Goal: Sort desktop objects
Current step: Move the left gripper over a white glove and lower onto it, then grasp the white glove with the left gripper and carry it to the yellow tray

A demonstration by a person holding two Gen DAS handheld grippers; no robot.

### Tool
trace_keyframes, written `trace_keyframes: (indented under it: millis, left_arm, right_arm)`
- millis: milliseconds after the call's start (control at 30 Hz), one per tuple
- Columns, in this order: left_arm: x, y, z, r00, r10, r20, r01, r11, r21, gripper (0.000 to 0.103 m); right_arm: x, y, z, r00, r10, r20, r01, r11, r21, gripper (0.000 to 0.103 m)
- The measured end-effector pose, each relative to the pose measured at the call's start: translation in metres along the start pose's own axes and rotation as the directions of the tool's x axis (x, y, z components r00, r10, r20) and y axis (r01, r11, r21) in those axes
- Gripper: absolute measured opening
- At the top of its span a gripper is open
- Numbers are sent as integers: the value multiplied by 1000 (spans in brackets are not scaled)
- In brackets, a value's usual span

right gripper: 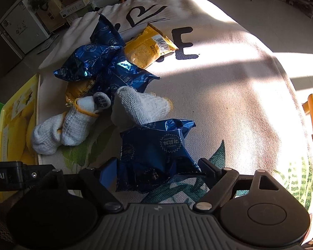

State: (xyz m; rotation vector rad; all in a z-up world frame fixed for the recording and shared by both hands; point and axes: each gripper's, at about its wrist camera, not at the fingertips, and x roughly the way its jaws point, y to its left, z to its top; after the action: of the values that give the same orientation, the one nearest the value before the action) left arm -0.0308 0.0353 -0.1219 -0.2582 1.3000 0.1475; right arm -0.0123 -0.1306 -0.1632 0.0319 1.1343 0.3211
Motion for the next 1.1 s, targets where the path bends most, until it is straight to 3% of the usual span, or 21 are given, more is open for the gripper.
trace_keyframes:
  millis: [300, 833, 900, 1000, 1100]
  left_arm:
    - [0, 6, -25, 999, 11, -32, -14, 998, -69, 102]
    - [36, -14, -31, 994, 83, -71, -85, 996, -16, 101]
    - [37, -16, -32, 994, 87, -64, -88, 996, -8, 82]
    - [36, -16, -32, 996, 56, -63, -57, 998, -16, 63]
    - [31, -18, -32, 998, 39, -39, -39, 999, -9, 56]
  right_arm:
    - [-2, 0, 1, 1000, 6, -1, -6, 1000, 7, 81]
    - [1, 0, 1, 1000, 16, -9, -16, 1000, 22, 81]
    - [1, 1, 1, 1000, 15, -6, -15, 1000, 19, 81]
    - [0, 2, 0, 1000, 16, 5, -16, 1000, 15, 78]
    - [-2, 2, 0, 1000, 24, 14, -25, 999, 20, 76]
